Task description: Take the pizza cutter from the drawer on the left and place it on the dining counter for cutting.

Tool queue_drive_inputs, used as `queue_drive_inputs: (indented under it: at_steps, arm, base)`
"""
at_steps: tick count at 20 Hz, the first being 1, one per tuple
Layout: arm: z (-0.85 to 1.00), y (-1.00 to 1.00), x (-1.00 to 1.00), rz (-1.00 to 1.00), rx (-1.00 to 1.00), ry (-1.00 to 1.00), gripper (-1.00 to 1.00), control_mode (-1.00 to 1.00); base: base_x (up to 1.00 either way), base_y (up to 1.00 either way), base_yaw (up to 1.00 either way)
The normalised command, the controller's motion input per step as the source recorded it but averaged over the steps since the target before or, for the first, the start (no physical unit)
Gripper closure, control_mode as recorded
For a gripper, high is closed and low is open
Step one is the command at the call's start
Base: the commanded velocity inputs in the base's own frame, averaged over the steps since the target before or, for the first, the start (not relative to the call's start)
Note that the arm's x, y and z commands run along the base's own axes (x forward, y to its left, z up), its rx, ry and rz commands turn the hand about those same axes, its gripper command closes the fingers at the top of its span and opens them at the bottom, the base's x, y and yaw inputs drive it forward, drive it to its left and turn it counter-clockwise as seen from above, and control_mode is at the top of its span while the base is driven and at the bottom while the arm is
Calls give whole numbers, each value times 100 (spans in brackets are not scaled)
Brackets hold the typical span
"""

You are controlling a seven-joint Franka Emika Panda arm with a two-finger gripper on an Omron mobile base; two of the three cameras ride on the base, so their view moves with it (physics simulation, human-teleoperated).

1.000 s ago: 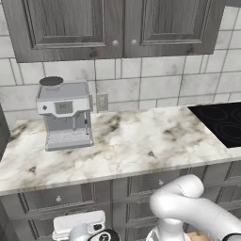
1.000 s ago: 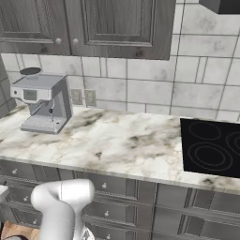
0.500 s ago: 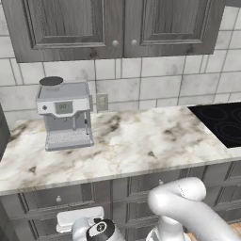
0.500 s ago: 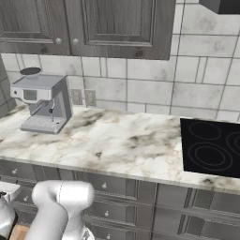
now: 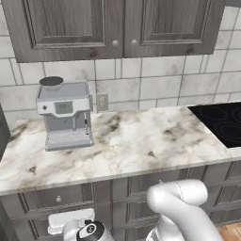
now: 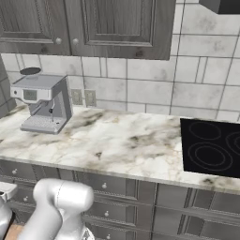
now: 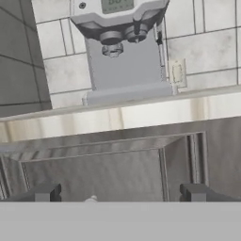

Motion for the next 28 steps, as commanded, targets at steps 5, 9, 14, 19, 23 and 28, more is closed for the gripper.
queue_drive_inputs:
  at_steps: [5, 9, 14, 19, 23, 28]
  arm:
    - [-18, 11, 35, 0, 1, 0, -100, -100]
    - [-21, 25, 38, 0, 0, 0, -100, -100]
    - [-16, 19, 27, 0, 0, 0, -100, -100]
    - [-31, 14, 18, 0, 0, 0, -100, -100]
    - [-33, 17, 22, 0, 0, 0, -100, -100]
    - [-30, 18, 24, 0, 0, 0, -100, -100]
  base:
    - [0, 0, 0]
    - [0, 0, 0]
    - [0, 0, 0]
    - [0, 0, 0]
    - [0, 0, 0]
    - [0, 0, 0]
